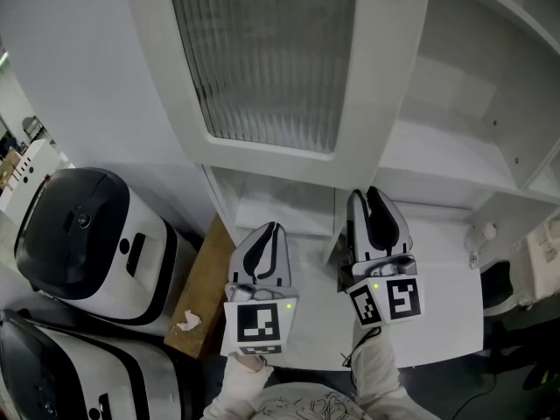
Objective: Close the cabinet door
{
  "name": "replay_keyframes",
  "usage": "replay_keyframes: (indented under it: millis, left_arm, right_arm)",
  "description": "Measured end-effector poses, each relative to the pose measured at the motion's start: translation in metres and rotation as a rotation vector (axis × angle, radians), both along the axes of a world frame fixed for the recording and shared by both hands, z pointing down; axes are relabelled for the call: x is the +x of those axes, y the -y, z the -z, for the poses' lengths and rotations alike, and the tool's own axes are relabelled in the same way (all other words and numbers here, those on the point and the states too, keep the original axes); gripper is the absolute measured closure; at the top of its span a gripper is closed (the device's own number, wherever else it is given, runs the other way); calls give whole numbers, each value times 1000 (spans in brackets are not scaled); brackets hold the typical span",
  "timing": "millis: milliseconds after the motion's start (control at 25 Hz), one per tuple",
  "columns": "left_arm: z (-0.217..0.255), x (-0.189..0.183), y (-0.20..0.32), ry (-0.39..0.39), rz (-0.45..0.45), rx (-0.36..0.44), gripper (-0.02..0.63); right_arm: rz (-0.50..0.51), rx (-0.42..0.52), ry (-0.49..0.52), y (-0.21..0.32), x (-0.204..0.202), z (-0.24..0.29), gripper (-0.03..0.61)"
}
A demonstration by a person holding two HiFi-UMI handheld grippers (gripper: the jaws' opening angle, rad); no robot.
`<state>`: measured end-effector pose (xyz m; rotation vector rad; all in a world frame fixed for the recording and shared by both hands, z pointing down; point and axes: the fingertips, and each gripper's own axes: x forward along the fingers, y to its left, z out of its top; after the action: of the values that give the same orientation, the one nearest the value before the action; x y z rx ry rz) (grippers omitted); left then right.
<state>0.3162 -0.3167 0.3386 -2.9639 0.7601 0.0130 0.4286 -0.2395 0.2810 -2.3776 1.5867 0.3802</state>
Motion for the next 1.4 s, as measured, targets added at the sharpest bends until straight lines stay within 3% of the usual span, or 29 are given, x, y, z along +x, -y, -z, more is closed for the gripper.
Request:
replay_keyframes:
  millis: [1400]
  left_arm:
    - [2,-10,23,-8,-26,-3,600]
  right_arm:
    - [-132,-69,42,17,22,1,497]
